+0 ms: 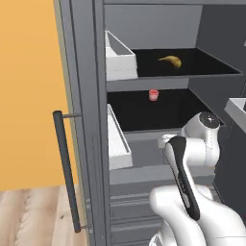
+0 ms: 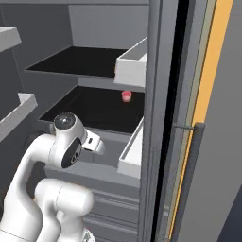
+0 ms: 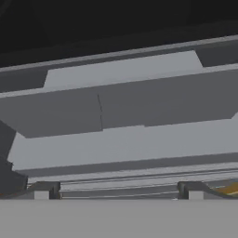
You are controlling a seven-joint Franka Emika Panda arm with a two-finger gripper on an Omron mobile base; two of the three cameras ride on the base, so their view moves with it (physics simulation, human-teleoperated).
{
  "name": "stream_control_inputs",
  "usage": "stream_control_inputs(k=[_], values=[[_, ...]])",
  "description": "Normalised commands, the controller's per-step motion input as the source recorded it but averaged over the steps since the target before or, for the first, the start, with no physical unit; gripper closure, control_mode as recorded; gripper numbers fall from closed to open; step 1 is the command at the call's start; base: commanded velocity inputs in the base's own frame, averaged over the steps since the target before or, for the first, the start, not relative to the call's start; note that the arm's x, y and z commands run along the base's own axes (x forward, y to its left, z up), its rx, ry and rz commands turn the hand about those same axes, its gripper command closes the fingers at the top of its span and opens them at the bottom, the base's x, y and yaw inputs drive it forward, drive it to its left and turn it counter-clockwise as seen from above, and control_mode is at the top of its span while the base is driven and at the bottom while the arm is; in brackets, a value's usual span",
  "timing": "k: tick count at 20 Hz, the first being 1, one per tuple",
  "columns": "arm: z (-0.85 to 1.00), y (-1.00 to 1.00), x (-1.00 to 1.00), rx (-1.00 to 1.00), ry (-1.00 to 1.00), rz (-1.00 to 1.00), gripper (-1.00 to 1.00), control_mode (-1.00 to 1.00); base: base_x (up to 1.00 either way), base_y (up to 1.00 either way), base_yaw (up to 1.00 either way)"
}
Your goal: Pick the banana and orange from the fridge and place them on the plate next to the blender to make a fruit smoothie.
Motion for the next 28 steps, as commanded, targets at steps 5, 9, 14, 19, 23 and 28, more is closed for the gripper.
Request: stream_control_inputs(k=[5,9,14,19,23,28], values=[[0.00,0.00,0.00,0.00,0.00,0.00,-1.00,1.00,0.48,-0.34,0.00],[0.47,-0.04,0.39,0.00,0.03,0.00,-1.00,-1.00,0.27,0.00,0.00],[1.00,-0.03,0.65,-0.01,-0.04,-0.01,-1.00,-1.00,0.00,0.00,0.00],[1.00,0.00,0.38,-0.03,-0.02,-0.04,-1.00,-1.00,0.00,0.00,0.00],[1.00,-0.13,0.04,-0.03,0.00,-0.15,-1.00,-1.00,0.00,0.00,0.00],[0.89,-0.23,0.02,-0.03,-0.03,-0.11,-1.00,-1.00,0.00,0.00,0.00]])
